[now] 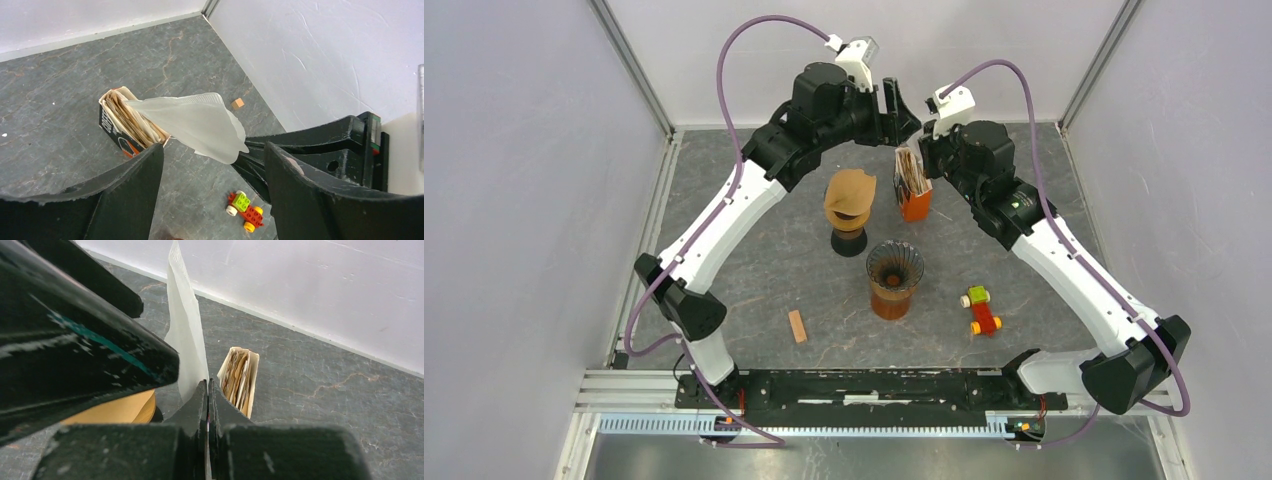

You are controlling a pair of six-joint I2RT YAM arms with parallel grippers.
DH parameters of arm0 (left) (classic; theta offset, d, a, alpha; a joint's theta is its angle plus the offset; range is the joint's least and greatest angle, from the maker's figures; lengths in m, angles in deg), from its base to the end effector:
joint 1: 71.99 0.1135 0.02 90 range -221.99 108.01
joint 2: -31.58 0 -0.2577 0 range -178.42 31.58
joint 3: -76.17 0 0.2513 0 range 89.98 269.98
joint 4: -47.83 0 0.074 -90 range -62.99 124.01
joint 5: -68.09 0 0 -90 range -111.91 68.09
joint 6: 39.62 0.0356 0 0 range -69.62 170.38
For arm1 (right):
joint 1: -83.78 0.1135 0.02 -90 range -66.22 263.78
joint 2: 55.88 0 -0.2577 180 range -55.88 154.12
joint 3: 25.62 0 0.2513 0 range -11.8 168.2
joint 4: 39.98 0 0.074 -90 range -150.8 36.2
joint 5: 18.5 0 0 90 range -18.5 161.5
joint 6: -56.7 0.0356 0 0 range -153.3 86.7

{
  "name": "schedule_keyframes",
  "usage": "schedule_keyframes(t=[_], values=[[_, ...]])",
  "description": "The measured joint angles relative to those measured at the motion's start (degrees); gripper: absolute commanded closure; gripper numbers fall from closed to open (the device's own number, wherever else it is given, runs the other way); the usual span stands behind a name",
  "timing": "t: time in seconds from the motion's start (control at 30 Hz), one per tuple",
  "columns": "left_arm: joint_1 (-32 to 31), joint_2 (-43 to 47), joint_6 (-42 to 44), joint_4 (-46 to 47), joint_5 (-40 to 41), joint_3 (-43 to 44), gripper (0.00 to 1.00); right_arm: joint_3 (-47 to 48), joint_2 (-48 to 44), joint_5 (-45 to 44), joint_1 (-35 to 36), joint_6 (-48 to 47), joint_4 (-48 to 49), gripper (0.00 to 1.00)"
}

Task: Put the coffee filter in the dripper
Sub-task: Pick up the coffee filter from the coffee filter holder.

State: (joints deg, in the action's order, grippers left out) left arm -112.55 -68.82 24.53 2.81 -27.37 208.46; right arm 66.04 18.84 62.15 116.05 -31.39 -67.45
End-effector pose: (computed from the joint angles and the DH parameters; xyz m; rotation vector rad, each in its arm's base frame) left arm 0.2914 -0.2539 0.4749 0.3134 1.8682 -0.8982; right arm 0.2566 0.1552 0.4154 -0.3448 1.7271 0.2919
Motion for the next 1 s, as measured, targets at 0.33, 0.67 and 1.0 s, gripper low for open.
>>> schedule_keyframes(t=[0.33,0.67,1.0], values=[[-0.7,-1.4,0.0,0.0,0.9,-0.3,0.32,-0.8,0.0,-0.3,0.0,0.0,0.8,1.00],[-0.7,-1.5,0.5,0.2,1.9,-1.6,0.45,-0.9,-0.5,-1.3,0.0,0.0,0.8,1.00],[-0.7,-3.0,0.6,1.3,2.0,-1.4,0.51,-1.3,-1.0,-1.7,0.0,0.0,1.1,1.00]])
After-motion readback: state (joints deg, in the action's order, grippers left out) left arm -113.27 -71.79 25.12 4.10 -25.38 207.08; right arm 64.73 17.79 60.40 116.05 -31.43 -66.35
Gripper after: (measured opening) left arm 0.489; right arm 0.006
